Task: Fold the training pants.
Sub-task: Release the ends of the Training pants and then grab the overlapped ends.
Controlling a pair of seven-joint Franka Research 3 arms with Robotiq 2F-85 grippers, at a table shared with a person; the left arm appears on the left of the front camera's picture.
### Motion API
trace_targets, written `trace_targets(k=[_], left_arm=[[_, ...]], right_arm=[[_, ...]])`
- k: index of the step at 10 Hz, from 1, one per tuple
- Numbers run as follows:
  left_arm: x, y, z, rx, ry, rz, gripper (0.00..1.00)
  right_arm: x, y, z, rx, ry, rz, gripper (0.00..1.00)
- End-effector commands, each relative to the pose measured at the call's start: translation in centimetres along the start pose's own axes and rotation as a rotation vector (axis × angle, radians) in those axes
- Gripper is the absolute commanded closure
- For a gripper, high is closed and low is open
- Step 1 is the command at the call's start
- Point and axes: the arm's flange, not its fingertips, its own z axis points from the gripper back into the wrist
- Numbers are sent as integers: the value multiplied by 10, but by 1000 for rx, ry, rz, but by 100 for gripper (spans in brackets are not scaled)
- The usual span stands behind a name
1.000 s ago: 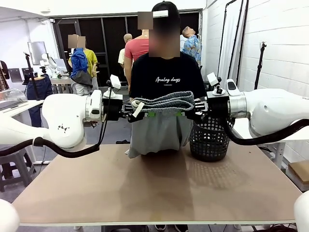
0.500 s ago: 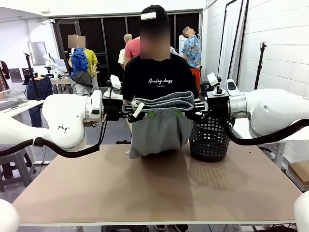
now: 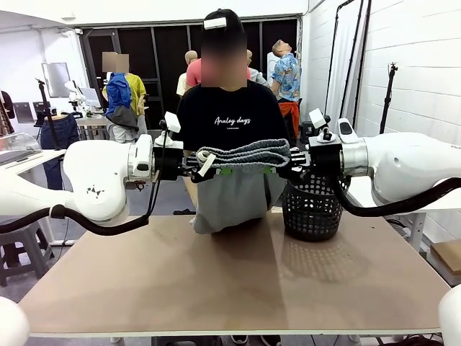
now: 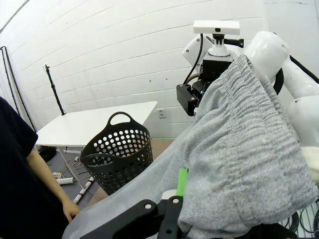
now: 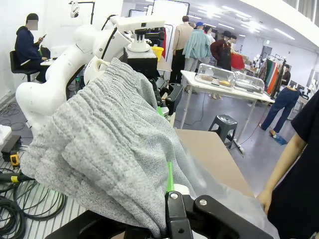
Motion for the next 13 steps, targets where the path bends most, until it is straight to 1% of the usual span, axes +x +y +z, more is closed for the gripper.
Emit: trace_targets(k=[1,13], left_arm=[[2,0,-1,-1,-3,-1,100],[2,0,-1,-1,-3,-1,100]], right_arm=[[2,3,-1,8,-8,2,100],[2,3,-1,8,-8,2,100]])
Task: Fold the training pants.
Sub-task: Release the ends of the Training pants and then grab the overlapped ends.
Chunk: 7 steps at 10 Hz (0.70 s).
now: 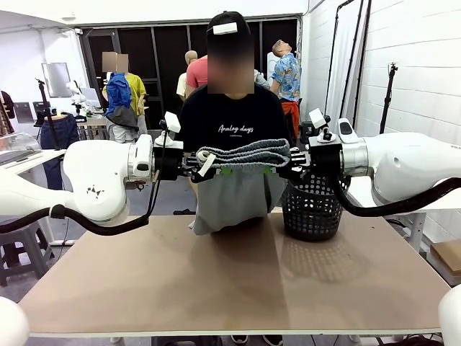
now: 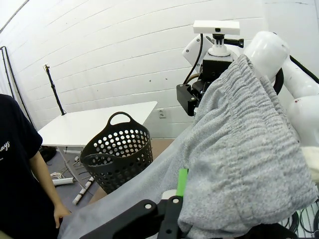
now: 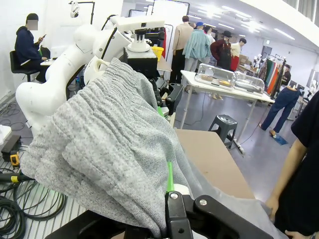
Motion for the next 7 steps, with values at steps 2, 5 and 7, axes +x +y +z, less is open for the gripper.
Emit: trace_targets(k=[2,5,7], left_arm=[[2,0,-1,-1,-3,-1,100],[2,0,-1,-1,-3,-1,100],[2,0,-1,-1,-3,-1,100]], right_arm=[[2,3,-1,8,-8,2,100],[2,3,-1,8,-8,2,100],[2,3,-1,8,-8,2,100]])
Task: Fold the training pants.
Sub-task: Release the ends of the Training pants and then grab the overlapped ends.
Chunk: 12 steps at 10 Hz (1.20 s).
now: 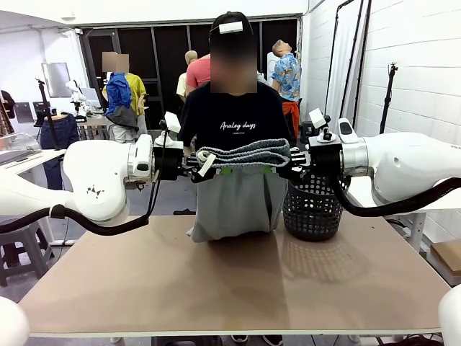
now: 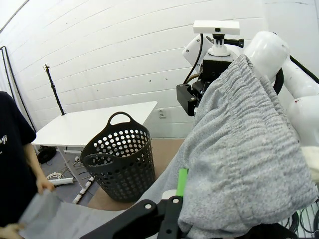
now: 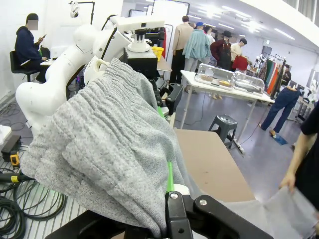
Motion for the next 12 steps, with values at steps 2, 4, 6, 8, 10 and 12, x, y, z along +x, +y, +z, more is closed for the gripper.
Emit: trace_targets(k=[2,4,6,8,10,12], left_arm=[[2,0,-1,-1,-3,-1,100],[2,0,-1,-1,-3,-1,100],[2,0,-1,-1,-3,-1,100],[2,0,-1,-1,-3,-1,100],[2,0,-1,-1,-3,-1,100],[2,0,-1,-1,-3,-1,100]], right_arm=[[2,3,-1,8,-8,2,100],[2,3,-1,8,-8,2,100],[2,3,-1,8,-8,2,100],[2,3,-1,8,-8,2,100],[2,3,-1,8,-8,2,100],[2,3,-1,8,-8,2,100]])
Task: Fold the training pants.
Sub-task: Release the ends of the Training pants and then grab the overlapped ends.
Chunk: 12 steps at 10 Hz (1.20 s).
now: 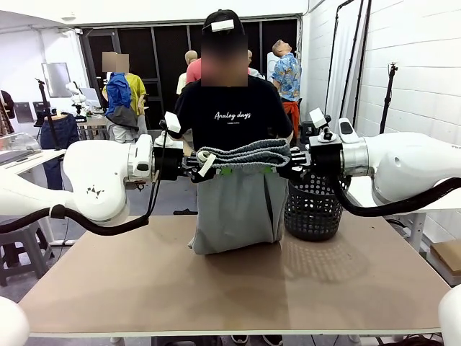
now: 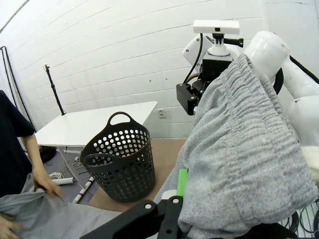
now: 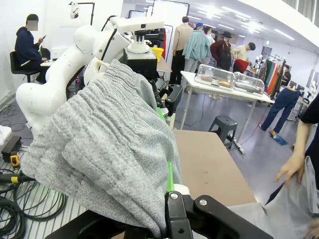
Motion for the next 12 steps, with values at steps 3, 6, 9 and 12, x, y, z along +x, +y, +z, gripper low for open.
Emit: trace_targets(k=[3,6,9,12], left_arm=[[2,0,-1,-1,-3,-1,100],[2,0,-1,-1,-3,-1,100],[2,0,-1,-1,-3,-1,100],[2,0,-1,-1,-3,-1,100]], right_arm=[[1,3,-1,8,-4,2,100],[1,3,-1,8,-4,2,100],[1,3,-1,8,-4,2,100],[1,3,-1,8,-4,2,100]])
